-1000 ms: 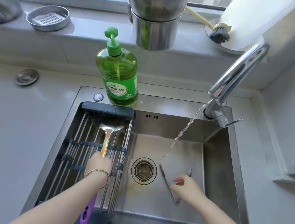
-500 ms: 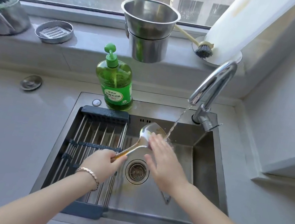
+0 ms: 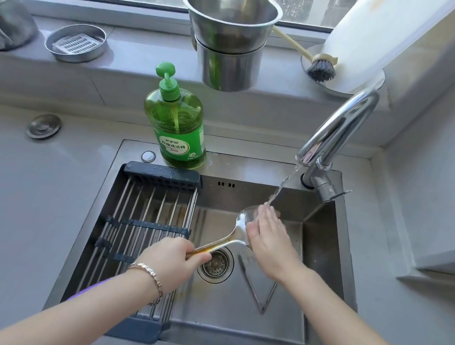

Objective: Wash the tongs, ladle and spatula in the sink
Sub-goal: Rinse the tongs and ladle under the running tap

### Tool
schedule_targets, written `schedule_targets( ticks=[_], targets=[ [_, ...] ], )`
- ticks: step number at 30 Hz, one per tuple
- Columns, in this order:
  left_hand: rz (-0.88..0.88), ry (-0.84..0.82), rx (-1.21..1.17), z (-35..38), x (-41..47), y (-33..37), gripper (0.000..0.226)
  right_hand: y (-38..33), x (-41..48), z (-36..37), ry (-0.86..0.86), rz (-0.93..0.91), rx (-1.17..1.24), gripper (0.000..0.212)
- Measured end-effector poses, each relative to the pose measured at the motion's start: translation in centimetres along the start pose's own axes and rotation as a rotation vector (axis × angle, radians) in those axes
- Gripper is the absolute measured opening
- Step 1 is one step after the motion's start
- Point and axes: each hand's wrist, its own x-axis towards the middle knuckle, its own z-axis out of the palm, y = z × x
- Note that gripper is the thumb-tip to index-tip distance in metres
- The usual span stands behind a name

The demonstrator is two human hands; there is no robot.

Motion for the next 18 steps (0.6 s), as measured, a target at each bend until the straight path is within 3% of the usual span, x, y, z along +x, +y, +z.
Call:
schedule_targets(
  ticks=[4,8,13,16,18],
  targets=[
    [-0.005,-0.001,-0.013,0.0,0.4,0.4,0.038,-1.6,-0.1,0.8,-0.065,-0.166,-0.022,0.059],
    [0.012,0.007,0.012,0.2,0.3,0.6,0.04,-0.3,1.7,-0.6,-0.008,0.107,0.107,0.062],
    [-0.031,0.01,-0.02,0.7,0.3,0.7,0.039,-1.3,0.3,0.9,-0.103,-0.083,-0.03,0.064],
    [-0.009,0.021,-0.008,0.7,0.0,0.8,0.043,0.1,2.2,-0.2,-0.024,0.149,0.117,0.068],
    [0.002,0.029,0.011,0.7,-0.1,1.0,0.045,0.5,2.5,-0.3,0.001,0.248,0.087,0.079]
  ],
)
